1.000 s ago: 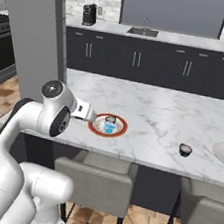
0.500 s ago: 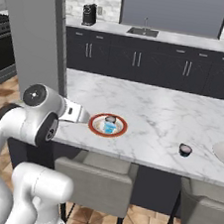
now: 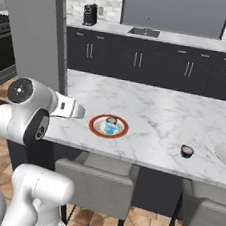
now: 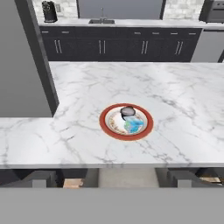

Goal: Place two yogurt containers on each plate.

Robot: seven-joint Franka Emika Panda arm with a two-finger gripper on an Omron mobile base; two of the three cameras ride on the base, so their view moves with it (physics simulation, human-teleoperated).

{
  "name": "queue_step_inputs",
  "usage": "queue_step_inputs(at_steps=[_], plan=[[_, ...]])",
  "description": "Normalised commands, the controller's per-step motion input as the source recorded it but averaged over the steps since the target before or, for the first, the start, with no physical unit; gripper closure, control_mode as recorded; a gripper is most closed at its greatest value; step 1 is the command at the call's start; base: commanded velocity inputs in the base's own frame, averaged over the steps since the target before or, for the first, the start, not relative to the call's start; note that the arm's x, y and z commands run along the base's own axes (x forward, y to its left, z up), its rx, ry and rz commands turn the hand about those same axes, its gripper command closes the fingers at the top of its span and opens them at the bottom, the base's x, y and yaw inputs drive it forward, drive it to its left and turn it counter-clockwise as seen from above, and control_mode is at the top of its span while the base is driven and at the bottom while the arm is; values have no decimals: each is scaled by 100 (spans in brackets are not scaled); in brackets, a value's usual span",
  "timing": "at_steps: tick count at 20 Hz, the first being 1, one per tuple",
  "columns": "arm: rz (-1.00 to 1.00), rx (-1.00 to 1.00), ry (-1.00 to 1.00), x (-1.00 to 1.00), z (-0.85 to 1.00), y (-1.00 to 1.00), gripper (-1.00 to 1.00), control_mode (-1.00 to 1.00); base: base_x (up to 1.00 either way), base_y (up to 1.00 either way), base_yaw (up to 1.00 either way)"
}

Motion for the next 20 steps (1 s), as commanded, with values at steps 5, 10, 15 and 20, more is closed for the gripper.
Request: queue_step_inputs(at_steps=[5,10,15,20], plan=[[-1,0,-6,-29,4,-4,-100,-100,0,0,0],[0,0,0,0,0,0,-100,100,-77,-90,-7],[0,0,0,0,0,0,-100,100,-53,-100,-5],[0,0,0,0,0,0,-100,100,-12,-100,-2]])
